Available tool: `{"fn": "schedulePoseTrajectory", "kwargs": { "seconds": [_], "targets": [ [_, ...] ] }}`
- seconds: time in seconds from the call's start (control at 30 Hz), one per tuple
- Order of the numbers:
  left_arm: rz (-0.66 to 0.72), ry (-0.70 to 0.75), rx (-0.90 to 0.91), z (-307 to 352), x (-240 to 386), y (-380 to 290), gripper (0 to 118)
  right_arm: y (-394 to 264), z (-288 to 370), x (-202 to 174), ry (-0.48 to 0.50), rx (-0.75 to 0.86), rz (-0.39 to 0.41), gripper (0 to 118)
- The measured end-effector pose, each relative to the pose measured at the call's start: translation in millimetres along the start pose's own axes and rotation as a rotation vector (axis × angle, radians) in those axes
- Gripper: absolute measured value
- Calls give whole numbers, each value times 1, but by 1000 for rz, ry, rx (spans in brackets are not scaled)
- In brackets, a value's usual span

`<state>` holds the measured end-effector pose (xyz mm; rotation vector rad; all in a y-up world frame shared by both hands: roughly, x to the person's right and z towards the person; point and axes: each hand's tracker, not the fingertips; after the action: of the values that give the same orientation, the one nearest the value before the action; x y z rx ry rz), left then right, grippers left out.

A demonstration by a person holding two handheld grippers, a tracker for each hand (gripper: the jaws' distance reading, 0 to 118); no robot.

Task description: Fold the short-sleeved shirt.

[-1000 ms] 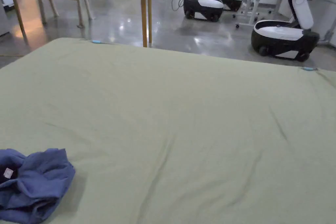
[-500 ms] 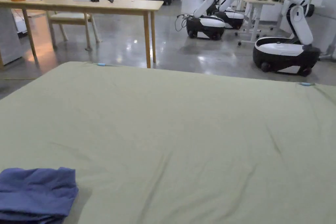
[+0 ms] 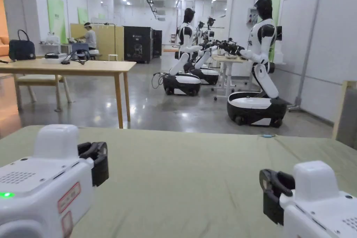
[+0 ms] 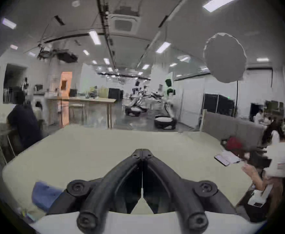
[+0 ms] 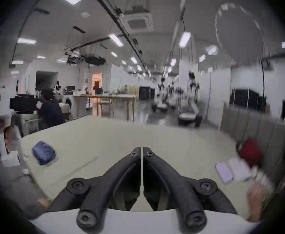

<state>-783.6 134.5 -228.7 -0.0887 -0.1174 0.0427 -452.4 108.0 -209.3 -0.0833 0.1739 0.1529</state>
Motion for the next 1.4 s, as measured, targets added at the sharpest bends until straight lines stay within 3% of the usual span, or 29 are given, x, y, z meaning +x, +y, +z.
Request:
{"fn": "schedulePoseTrajectory", "kwargs": {
  "seconds": [0.1, 0.33, 0.43, 0.47, 0.53, 0.6, 0.8, 0.83, 0.87, 0.9, 0.93, 0.97, 1.0, 1.03, 1.17, 1.33, 1.4],
  "targets": [
    [-40, -20, 96, -61, 25, 20, 0, 33, -53, 23, -48, 37, -52, 3],
    [-45, 131, 161, -171, 38, 29, 0, 59, -184, 56, -142, 101, -78, 3],
    [-109, 168, 133, -194, 35, 20, 0, 54, -211, 49, -280, 13, 43, 3],
    [-76, 185, 88, -200, 31, 17, 0, 54, -216, 47, -308, -22, 10, 3],
    [45, 156, 61, -202, 21, 12, 0, 49, -218, 50, -187, 27, -146, 3],
    [55, 234, 57, -202, 13, 10, 0, 47, -213, 43, -208, 33, -94, 3],
    [7, 203, 37, -203, 8, 13, 0, 45, -206, 43, -192, 24, -106, 4],
    [5, 191, 36, -203, 6, 17, 7, 46, -206, 43, -194, 23, -96, 11],
    [3, 186, 31, -202, 8, 18, 26, 45, -208, 44, -188, 21, -95, 30],
    [4, 183, 28, -203, 9, 20, 62, 46, -211, 45, -174, 13, -94, 61],
    [6, 182, 16, -204, 10, 21, 116, 47, -212, 44, -160, 2, -98, 111],
    [18, 173, -5, -208, 8, 23, 118, 46, -213, 44, -133, -18, -100, 118],
    [25, 160, 110, -199, 7, 24, 118, 45, -203, 40, -159, -30, -123, 118],
    [24, 161, 38, -199, 7, 19, 118, 51, -208, 37, -153, 30, -105, 118],
    [-23, 141, 37, -191, 8, 34, 118, 63, -191, 34, -157, 7, -71, 118],
    [14, 121, 44, -185, 2, 42, 118, 85, -188, 51, -73, -33, -263, 118],
    [7, 129, 52, -180, -1, 47, 118, 88, -180, 55, -102, -1, -267, 118]
  ]
}}
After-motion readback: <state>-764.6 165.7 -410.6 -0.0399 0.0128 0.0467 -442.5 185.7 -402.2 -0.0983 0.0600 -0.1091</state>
